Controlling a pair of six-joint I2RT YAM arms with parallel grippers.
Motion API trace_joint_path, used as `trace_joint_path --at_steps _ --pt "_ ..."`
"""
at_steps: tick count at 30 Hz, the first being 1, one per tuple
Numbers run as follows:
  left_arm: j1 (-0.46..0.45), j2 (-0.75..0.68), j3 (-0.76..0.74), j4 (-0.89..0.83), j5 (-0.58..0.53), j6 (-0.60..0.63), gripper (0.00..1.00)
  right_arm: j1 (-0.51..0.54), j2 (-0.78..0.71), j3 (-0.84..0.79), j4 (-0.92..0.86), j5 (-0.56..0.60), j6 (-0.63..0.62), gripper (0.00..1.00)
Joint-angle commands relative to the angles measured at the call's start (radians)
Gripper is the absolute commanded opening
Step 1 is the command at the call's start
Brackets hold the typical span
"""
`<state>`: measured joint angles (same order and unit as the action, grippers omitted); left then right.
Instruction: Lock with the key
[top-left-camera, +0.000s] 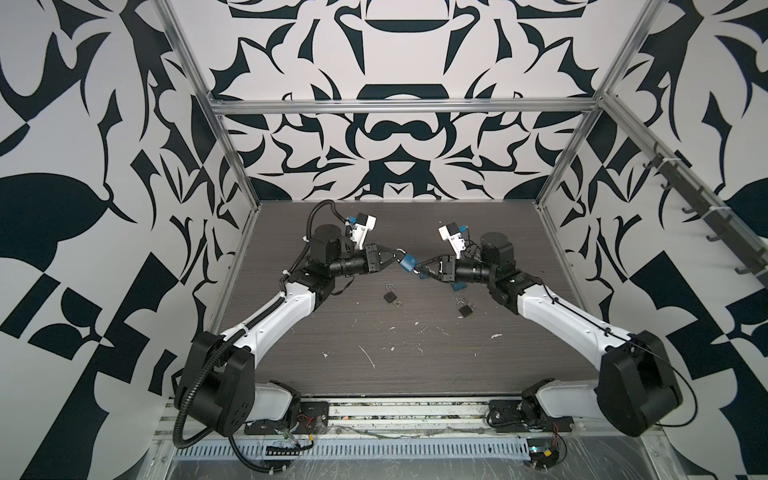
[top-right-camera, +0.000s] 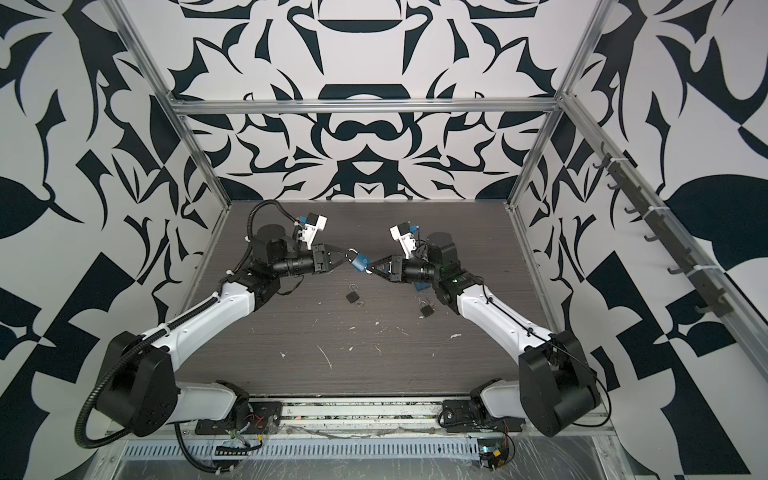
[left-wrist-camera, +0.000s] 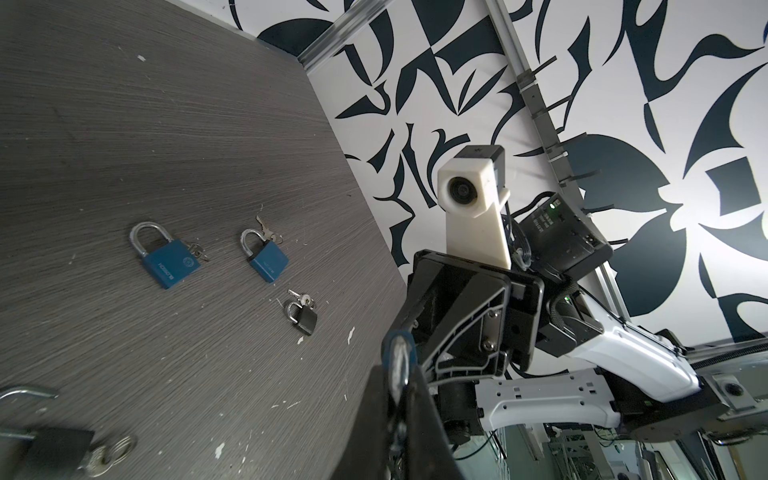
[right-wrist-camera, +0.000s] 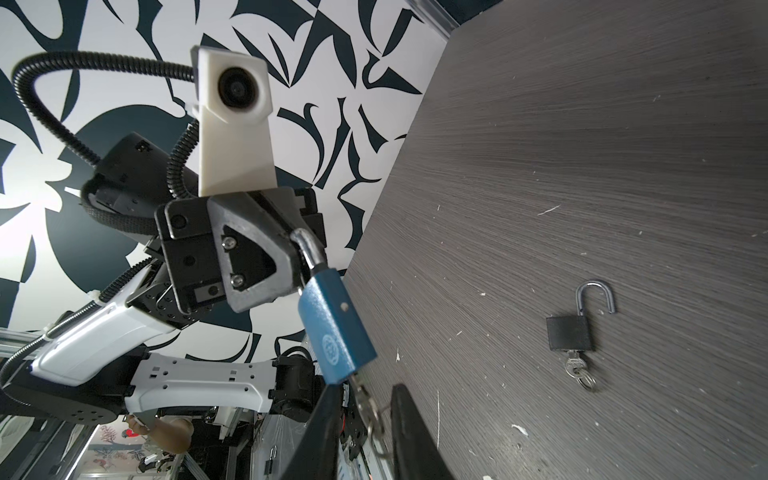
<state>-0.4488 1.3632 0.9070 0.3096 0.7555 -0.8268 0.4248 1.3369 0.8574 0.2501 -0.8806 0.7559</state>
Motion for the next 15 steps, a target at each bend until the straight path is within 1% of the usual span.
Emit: trace_joint_path --at_steps 1,3,10,12,15 --pt "0.004 -0.013 0.042 0.046 0.006 -0.012 0.00 -0.003 -0.008 0.041 0.061 -0.028 0.000 0.20" --pt "0.004 -0.013 0.041 0.045 0.000 -0.014 0.00 -0.003 -0.009 0.036 0.071 -0.032 0.007 0.18" --pt "0.013 -0.010 0.029 0.046 -0.026 -0.012 0.00 -0.001 0.003 0.015 0.132 -0.057 0.049 0.16" --pt "0.018 -0.011 0.020 0.060 -0.036 -0.019 0.00 -0.001 0.005 0.011 0.139 -0.061 0.056 0.11" --pt "0.025 -0.018 0.006 0.073 -0.049 -0.027 0.00 -0.001 0.015 0.001 0.167 -0.071 0.078 0.00"
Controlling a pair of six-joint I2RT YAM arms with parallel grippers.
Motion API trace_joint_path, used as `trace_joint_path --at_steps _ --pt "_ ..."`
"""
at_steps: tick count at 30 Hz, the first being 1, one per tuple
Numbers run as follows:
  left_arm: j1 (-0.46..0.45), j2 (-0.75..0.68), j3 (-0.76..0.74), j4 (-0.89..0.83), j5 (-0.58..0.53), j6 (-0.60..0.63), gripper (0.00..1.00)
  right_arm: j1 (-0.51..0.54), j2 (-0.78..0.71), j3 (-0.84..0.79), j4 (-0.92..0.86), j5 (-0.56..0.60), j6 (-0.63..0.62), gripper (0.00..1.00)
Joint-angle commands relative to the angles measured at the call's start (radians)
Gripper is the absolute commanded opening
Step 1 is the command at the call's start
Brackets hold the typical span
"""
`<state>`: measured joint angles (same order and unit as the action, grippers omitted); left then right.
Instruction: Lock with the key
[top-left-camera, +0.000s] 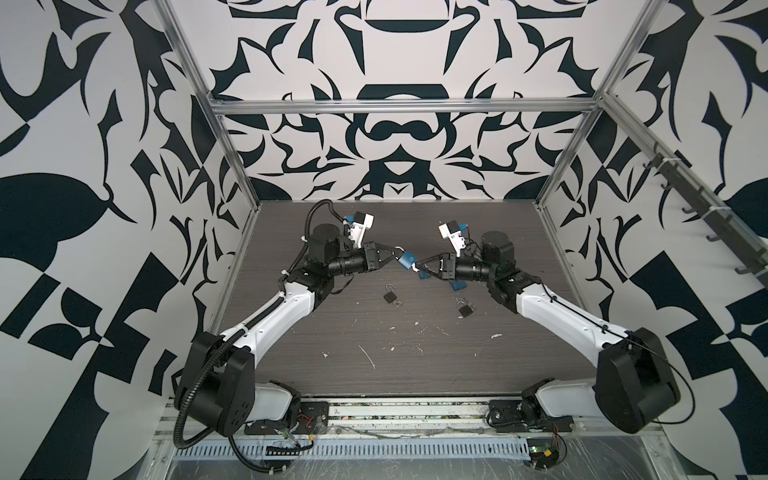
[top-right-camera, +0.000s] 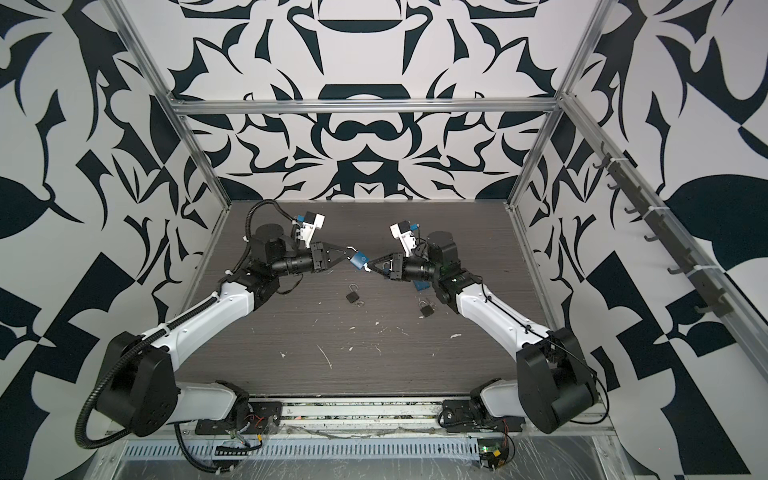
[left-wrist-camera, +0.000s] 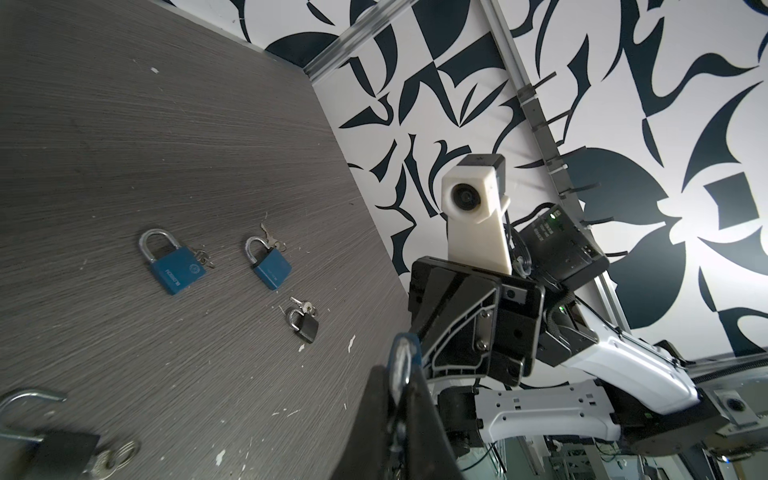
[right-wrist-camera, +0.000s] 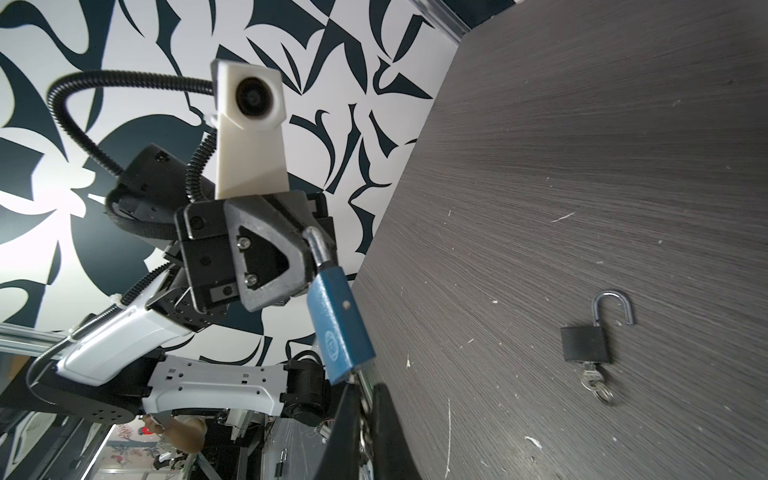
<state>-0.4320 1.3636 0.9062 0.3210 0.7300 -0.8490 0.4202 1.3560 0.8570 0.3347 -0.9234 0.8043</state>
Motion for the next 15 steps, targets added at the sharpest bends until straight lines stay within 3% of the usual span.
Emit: trace_joint_path --at_steps 1,15 --pt "0.011 -0.021 0.002 0.066 -0.029 -0.008 0.00 0.003 -0.001 -0.004 0.101 -0.032 0.043 0.00" --pt "0.108 -0.079 -0.057 0.155 -0.014 -0.084 0.00 -0.004 0.017 -0.076 0.241 -0.022 0.139 0.00"
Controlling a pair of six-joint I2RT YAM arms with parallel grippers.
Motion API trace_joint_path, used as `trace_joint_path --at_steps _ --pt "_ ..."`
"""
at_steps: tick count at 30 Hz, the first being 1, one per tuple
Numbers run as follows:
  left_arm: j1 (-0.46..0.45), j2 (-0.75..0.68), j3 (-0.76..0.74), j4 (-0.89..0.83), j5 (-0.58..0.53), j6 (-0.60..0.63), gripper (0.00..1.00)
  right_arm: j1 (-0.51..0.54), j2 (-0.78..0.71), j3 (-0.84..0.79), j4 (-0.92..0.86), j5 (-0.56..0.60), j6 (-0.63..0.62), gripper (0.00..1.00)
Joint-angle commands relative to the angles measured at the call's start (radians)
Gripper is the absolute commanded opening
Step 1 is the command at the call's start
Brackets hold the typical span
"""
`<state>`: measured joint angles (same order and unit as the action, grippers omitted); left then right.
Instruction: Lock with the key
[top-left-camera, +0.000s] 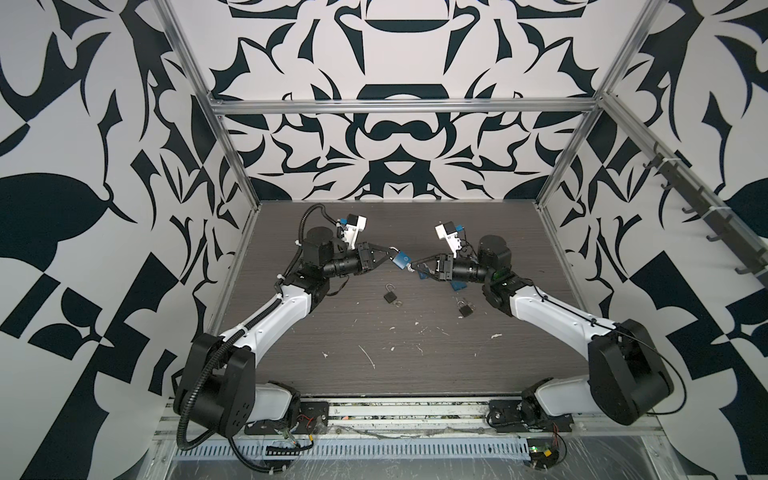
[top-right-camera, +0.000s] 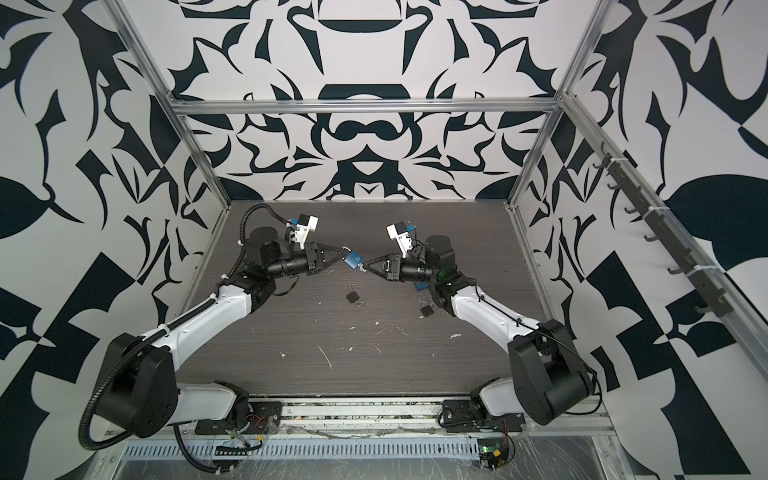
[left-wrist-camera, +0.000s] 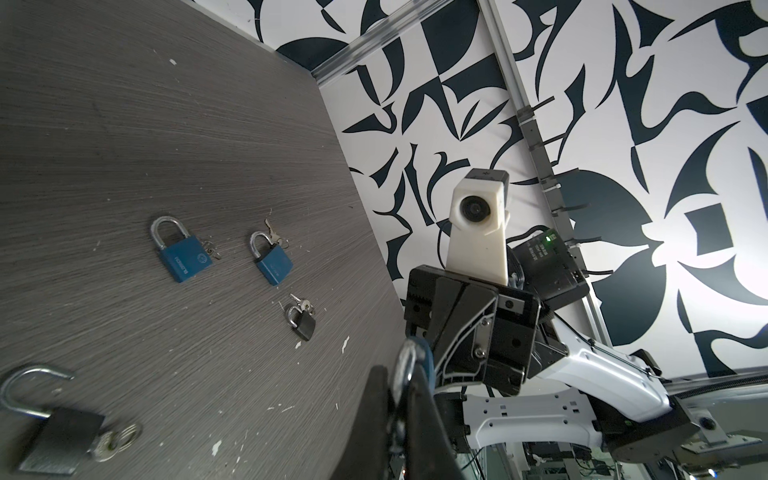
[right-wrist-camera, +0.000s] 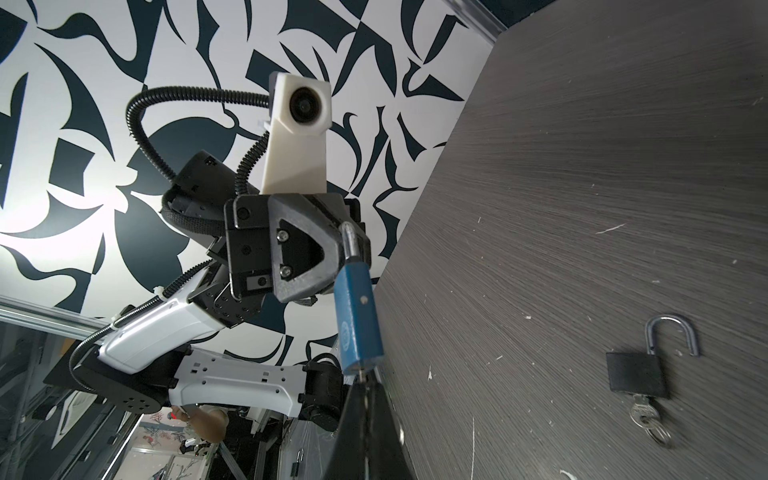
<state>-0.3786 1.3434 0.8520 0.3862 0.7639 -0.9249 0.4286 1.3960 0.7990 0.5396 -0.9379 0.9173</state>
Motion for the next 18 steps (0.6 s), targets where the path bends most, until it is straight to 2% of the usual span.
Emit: trace_joint_path --at_steps 1,12,15,18 --pt "0.060 -0.061 -0.005 0.088 -0.043 -0.009 0.00 -0.015 -0.024 -0.020 0.037 -0.008 0.028 0.00" --pt "0.096 -0.107 -0.014 0.053 -0.009 0.009 0.00 -0.056 -0.062 -0.047 0.032 -0.008 0.036 0.00" --pt "0.096 -0.097 -0.013 0.028 0.011 0.023 0.00 -0.075 -0.107 -0.052 -0.052 0.015 -0.011 0.00" --pt "0.091 -0.085 -0.007 -0.031 0.021 0.063 0.00 -0.086 -0.169 -0.042 -0.205 0.063 -0.109 0.00"
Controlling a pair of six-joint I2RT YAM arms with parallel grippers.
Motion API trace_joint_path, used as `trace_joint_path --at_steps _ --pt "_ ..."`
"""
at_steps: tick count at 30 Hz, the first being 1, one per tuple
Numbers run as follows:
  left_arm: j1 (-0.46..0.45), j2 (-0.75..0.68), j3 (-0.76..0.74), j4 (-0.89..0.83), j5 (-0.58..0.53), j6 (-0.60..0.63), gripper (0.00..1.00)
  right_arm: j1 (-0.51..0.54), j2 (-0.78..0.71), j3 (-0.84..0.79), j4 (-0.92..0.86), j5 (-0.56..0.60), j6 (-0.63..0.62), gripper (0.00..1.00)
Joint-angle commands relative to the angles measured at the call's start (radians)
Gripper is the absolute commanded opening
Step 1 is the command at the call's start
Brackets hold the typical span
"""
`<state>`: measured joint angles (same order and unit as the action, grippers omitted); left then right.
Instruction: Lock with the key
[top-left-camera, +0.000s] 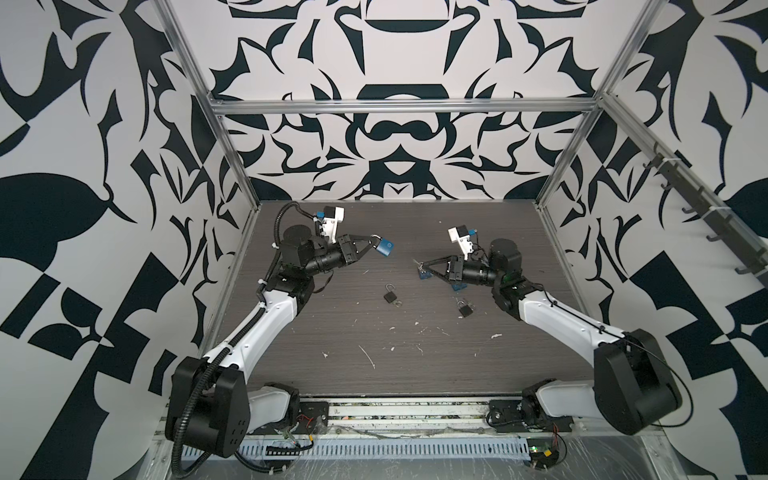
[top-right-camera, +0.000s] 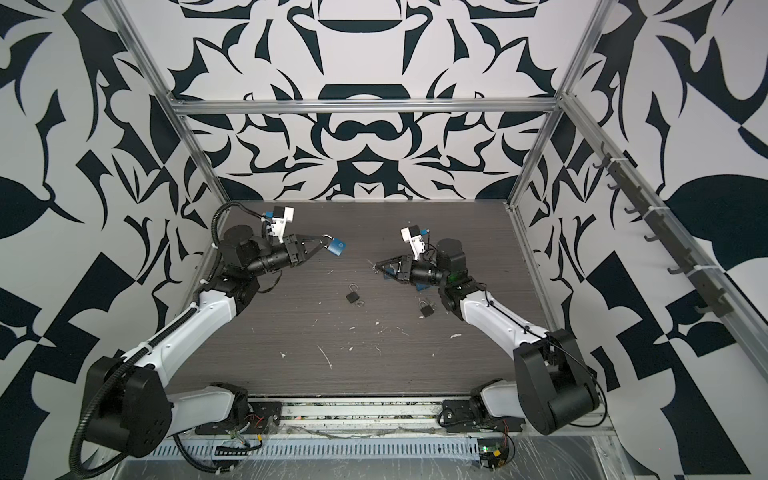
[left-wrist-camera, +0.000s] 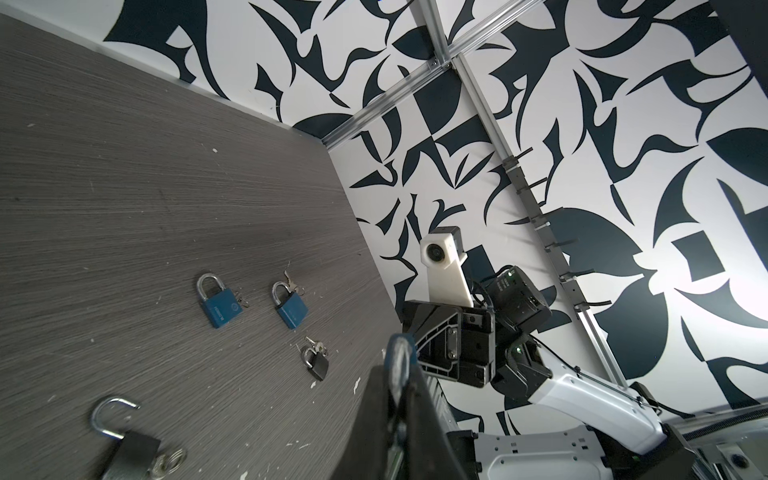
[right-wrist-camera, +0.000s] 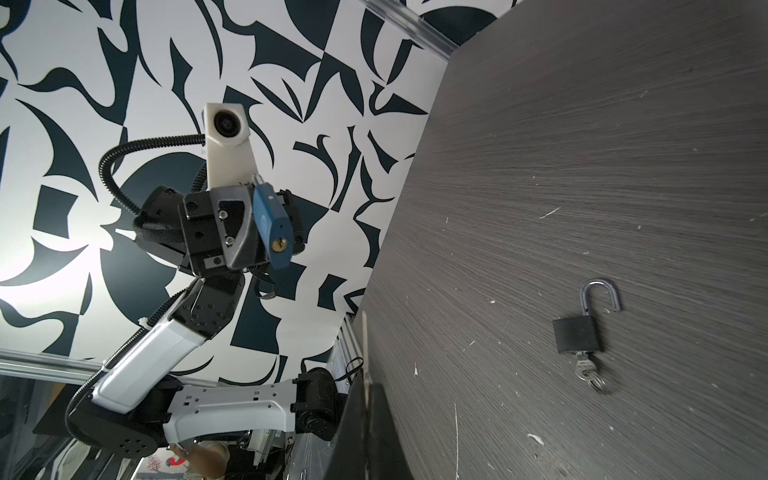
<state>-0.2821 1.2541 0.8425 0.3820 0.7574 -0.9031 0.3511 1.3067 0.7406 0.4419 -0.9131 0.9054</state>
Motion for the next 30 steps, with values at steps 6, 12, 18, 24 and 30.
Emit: trace_joint_path --at_steps 6,12,18,24,30 --pt "-0.051 0.013 0.014 -0.177 0.032 0.139 0.00 -0.035 -0.189 0.009 -0.314 0.134 -0.218 0.00" --pt "-0.147 0.082 0.012 -0.237 -0.001 0.198 0.00 -0.070 -0.271 -0.044 -0.302 0.166 -0.171 0.00" --pt "-0.222 0.102 0.027 -0.275 -0.047 0.229 0.00 -0.102 -0.364 -0.026 -0.428 0.190 -0.217 0.00" --pt "-0.304 0.146 0.066 -0.351 -0.084 0.278 0.00 -0.150 -0.429 -0.033 -0.495 0.184 -0.233 0.00" --pt "-0.359 0.230 0.113 -0.380 -0.098 0.290 0.00 -0.188 -0.475 -0.049 -0.553 0.190 -0.253 0.00"
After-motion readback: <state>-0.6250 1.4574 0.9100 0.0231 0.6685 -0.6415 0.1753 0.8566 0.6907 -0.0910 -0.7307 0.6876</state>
